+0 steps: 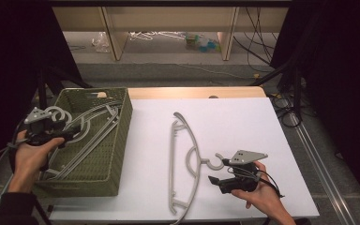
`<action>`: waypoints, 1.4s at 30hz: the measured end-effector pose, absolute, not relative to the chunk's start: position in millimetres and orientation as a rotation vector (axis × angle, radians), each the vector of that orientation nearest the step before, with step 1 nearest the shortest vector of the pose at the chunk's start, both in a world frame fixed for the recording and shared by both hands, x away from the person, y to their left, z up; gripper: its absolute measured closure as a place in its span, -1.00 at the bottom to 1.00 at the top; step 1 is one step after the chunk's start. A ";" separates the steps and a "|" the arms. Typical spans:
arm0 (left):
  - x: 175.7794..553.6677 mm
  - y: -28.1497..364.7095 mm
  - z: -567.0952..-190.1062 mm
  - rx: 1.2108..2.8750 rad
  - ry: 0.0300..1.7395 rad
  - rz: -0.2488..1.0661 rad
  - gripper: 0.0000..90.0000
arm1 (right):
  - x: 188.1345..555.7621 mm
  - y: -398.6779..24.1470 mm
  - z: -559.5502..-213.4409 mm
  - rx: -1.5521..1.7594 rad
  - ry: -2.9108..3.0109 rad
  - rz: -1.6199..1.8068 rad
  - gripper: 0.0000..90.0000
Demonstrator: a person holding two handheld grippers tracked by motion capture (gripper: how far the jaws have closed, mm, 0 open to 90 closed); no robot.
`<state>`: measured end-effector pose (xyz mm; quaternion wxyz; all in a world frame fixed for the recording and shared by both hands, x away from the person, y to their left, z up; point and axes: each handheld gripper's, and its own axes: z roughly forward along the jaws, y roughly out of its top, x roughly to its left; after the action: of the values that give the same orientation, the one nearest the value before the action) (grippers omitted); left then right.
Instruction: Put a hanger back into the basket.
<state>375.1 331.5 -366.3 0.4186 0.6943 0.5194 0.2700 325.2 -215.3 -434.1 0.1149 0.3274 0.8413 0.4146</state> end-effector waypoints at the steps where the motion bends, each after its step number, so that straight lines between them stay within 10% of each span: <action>1: 370.7 324.8 -365.9 1.729 1.278 0.660 -0.23 | 325.0 -215.0 -434.6 0.965 2.455 1.219 -0.56; 20: 313.9 202.5 -380.5 1.747 0.898 0.466 -0.49 | 325.0 -214.7 -437.1 0.970 2.443 1.247 -0.60; 42: 277.1 181.3 -421.2 1.753 0.852 0.456 -0.51 | 323.1 -207.0 -444.6 0.964 2.474 1.220 -0.61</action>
<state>277.1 181.3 -421.2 0.5396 0.7373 0.3582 0.1919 323.1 -207.0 -444.6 0.1095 0.3279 0.8415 0.4150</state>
